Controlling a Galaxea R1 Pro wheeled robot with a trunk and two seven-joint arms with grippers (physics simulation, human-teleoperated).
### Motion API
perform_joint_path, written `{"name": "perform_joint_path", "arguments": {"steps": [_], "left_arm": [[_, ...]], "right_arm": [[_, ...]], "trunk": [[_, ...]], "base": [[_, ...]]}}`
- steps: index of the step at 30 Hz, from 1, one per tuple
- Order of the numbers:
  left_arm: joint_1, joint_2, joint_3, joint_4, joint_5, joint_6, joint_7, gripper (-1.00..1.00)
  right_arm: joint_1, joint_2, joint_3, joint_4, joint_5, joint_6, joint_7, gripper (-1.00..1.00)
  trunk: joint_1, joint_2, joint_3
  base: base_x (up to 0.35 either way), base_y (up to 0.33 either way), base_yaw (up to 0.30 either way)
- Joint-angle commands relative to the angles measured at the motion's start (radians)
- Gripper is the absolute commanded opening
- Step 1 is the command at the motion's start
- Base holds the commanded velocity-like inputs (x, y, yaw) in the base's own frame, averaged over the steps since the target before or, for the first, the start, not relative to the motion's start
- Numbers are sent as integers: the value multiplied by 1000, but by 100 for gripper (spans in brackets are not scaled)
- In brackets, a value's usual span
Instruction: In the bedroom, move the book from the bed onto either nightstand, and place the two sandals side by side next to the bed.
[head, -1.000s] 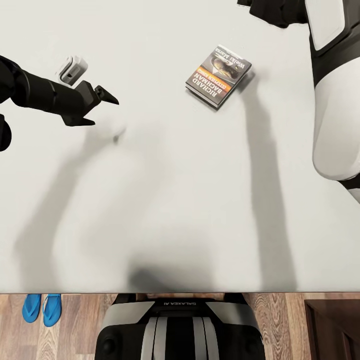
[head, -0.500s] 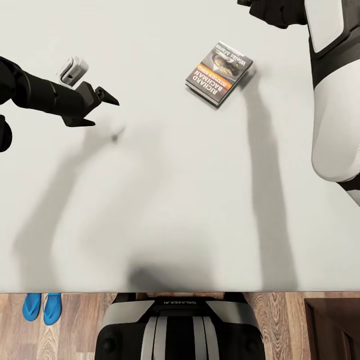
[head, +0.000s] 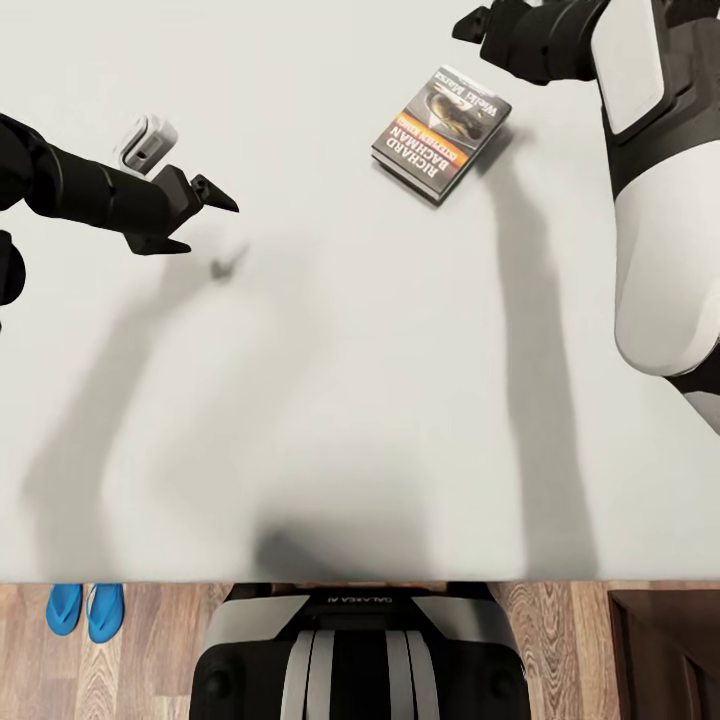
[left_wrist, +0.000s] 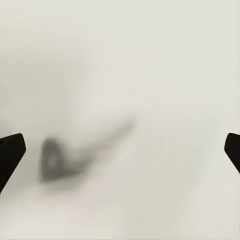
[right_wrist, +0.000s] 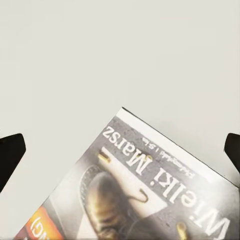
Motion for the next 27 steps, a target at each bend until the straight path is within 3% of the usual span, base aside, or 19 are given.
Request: {"name": "perform_joint_path", "arguments": {"steps": [1, 27], "left_arm": [[-1, 1, -1, 0, 4, 9, 7, 100], [-1, 1, -2, -2, 4, 9, 8, 100]], "right_arm": [[0, 0, -2, 0, 2, 4, 8, 100], [0, -49, -5, -12, -2, -5, 32, 100]], "trunk": [[0, 0, -2], [0, 0, -30]], "base": [[0, 0, 0], [0, 0, 0]]}}
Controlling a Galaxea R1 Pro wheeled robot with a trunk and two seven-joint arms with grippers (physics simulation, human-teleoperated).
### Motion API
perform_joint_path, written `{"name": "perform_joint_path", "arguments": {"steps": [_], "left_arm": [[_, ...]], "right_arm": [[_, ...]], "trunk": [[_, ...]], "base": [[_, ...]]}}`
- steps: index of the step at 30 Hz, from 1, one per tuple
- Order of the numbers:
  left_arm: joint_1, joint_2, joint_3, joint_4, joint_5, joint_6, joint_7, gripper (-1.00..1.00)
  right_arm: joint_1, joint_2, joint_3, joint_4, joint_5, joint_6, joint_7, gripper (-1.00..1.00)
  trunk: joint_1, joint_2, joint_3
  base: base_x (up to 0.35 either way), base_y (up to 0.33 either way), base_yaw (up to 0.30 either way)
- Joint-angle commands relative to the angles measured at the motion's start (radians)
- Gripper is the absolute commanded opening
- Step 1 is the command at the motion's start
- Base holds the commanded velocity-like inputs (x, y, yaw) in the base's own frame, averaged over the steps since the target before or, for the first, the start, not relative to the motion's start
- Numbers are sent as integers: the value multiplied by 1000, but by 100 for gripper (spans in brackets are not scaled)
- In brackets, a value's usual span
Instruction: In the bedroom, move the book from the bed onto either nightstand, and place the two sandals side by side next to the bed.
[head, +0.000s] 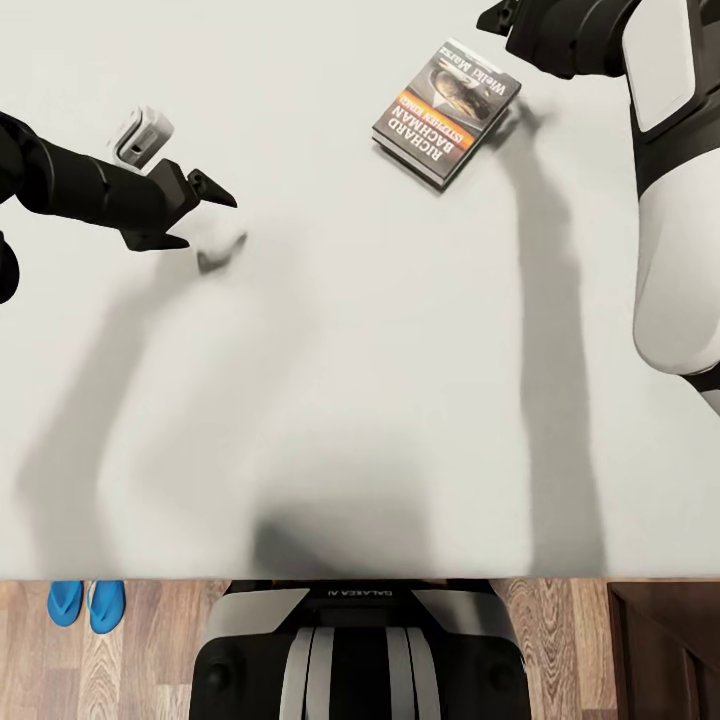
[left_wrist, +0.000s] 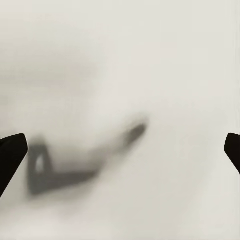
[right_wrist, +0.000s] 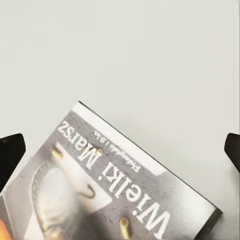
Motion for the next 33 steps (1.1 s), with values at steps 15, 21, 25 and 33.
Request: {"name": "perform_joint_path", "arguments": {"steps": [15, 21, 25, 33], "left_arm": [[-13, -1, -3, -23, 8, 6, -1, 100], [-26, -3, -2, -26, 8, 7, -3, 100], [-34, -5, -2, -26, 9, 7, -3, 100], [-39, -9, -3, -26, 9, 7, -4, 100]], "right_arm": [[0, -26, 2, 21, 7, -46, 126, 100], [-2, -46, 4, 56, 5, -70, 145, 100], [-3, -49, 5, 77, 4, -89, 151, 100], [-11, -55, 4, 195, 8, -179, 248, 100]], "trunk": [[0, 0, -1], [0, 0, -1], [0, 0, -1], [0, 0, -1]], "base": [[0, 0, 0], [0, 0, 0], [0, 0, 0], [0, 0, 0]]}}
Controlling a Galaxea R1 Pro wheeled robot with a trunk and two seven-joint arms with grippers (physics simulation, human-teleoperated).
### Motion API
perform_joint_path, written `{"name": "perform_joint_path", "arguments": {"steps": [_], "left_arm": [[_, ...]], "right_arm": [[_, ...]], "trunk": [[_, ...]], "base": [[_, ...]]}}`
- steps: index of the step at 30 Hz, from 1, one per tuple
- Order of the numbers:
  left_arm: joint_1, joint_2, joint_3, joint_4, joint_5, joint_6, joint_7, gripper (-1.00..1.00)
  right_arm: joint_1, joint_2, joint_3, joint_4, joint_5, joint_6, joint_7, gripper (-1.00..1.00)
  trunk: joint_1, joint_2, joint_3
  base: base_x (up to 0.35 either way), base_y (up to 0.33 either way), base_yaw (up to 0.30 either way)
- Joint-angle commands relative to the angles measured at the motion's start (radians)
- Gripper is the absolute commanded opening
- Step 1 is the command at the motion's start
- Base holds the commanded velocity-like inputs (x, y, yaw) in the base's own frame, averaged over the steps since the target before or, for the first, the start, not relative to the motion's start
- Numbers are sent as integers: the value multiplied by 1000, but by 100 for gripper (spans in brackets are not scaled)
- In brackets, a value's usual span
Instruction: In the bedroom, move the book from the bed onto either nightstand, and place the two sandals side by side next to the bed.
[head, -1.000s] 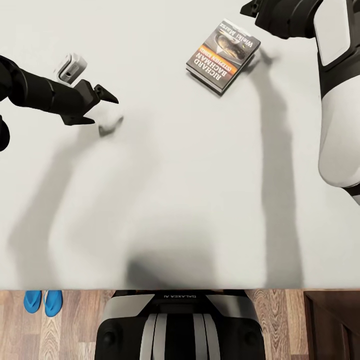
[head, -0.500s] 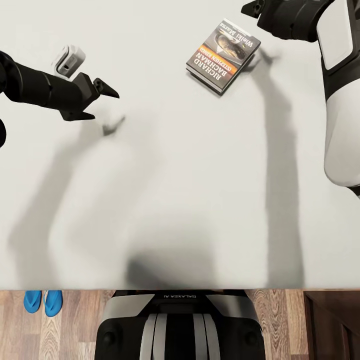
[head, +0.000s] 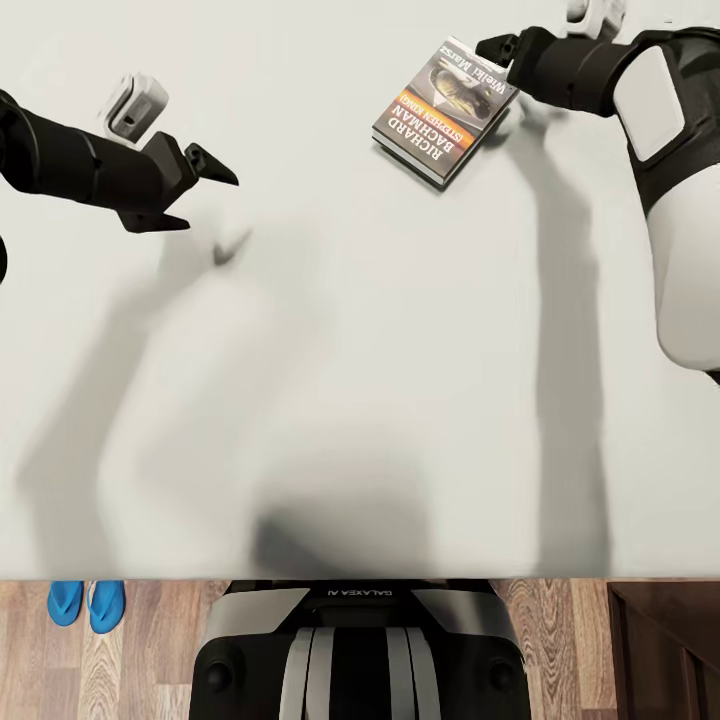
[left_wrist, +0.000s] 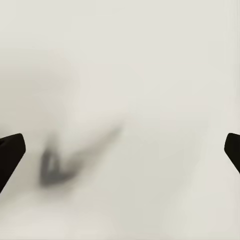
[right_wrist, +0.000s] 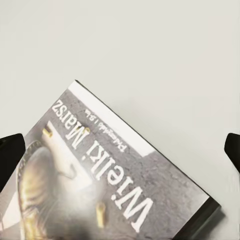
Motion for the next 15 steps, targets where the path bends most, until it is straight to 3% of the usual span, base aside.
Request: {"name": "perform_joint_path", "arguments": {"steps": [1, 5, 15], "left_arm": [[-1, 0, -1, 0, 4, 9, 7, 100], [-2, 0, -1, 0, 5, 9, 7, 100], [-2, 0, -3, 0, 5, 9, 7, 100]], "right_arm": [[-1, 0, -1, 0, -6, 6, 2, 100], [-3, -7, -1, 44, -5, -34, 34, 100], [-3, -9, -2, 63, -4, -51, 48, 100]], "trunk": [[0, 0, 0], [0, 0, 0], [0, 0, 0]], "base": [[0, 0, 0], [0, 0, 0], [0, 0, 0]]}}
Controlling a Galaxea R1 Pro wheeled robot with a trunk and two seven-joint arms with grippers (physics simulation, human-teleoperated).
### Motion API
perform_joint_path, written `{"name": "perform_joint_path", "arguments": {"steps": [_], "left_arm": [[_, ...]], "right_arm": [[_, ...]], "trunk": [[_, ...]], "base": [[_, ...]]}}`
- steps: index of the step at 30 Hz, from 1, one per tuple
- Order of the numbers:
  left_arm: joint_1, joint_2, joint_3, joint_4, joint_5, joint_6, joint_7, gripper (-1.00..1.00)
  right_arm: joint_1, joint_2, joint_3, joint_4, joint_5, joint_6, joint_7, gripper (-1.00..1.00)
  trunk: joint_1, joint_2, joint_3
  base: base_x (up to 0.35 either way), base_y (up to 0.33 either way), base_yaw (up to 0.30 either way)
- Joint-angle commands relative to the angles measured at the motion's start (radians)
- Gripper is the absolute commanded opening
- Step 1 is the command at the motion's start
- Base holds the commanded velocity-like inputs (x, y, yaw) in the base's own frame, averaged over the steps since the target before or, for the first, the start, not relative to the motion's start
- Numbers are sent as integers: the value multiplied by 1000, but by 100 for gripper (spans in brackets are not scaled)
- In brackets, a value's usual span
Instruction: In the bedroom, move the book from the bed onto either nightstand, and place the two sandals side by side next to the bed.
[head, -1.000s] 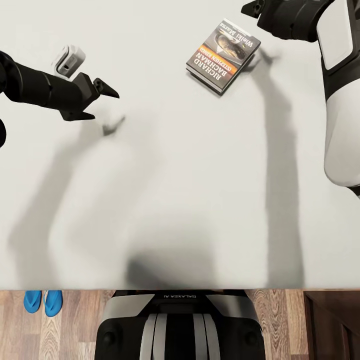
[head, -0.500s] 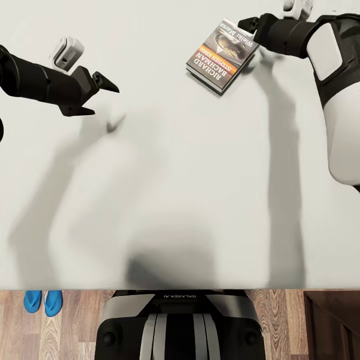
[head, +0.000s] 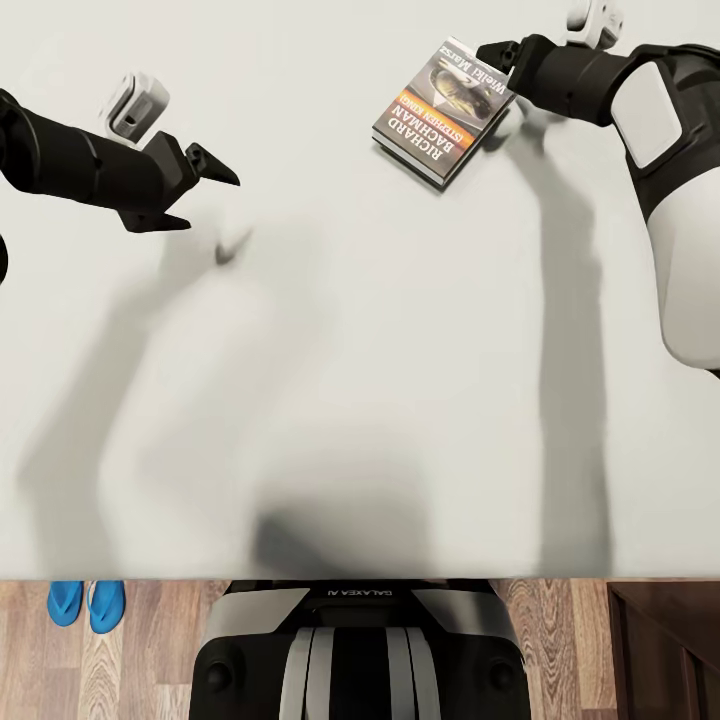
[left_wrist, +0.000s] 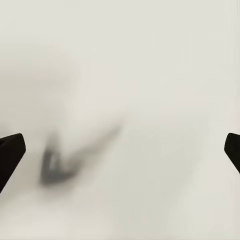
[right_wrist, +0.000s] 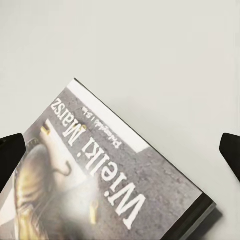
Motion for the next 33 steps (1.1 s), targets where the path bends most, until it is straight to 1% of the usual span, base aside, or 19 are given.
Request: {"name": "perform_joint_path", "arguments": {"steps": [1, 8, 12, 13, 16, 21, 22, 26, 27, 29, 33], "left_arm": [[-1, 0, -1, 0, 4, 9, 7, 100], [-1, 0, -1, 0, 4, 9, 7, 100], [-1, 0, -1, 0, 4, 9, 7, 100], [-1, 0, -1, 0, 4, 9, 7, 100], [-1, 0, -1, 0, 4, 9, 7, 100], [-1, 0, -2, 0, 4, 9, 7, 100], [-1, 0, -2, 0, 4, 9, 7, 100], [-1, 0, -2, 0, 4, 9, 7, 100], [-1, 0, -2, 0, 4, 9, 7, 100], [-1, 0, -2, 0, 4, 9, 7, 100], [-1, 0, -2, 0, 4, 9, 7, 100]], "right_arm": [[0, 0, 2, 11, -2, 11, 0, 100], [-1, -2, 2, 11, -4, 10, 12, 100], [-2, -3, 3, 10, -1, 11, 65, 100], [-3, -7, 4, 10, 0, 11, 103, 100], [-1, -9, 6, 10, 2, 11, 128, 100], [1, -12, 8, 10, 35, 10, 204, 100], [1, -12, 8, 10, 35, 10, 204, 100], [2, -12, 8, 10, 78, 8, 256, 100], [2, -12, 8, 10, 78, 8, 256, 100], [3, -12, 8, 9, 91, 7, 273, 100], [4, -12, 8, 7, 97, 6, 298, 100]], "trunk": [[0, 0, -1], [0, 0, -1], [0, 0, -1], [0, 0, -1], [0, 0, -1], [0, 0, -1], [0, 0, -1], [0, 0, -1], [0, 0, -1], [0, 0, -1], [0, 0, -1]], "base": [[0, 0, 0], [0, 0, 0], [0, 0, 0], [0, 0, 0], [0, 0, 0], [0, 0, 0], [0, 0, 0], [0, 0, 0], [0, 0, 0], [0, 0, 0], [0, 0, 0]]}}
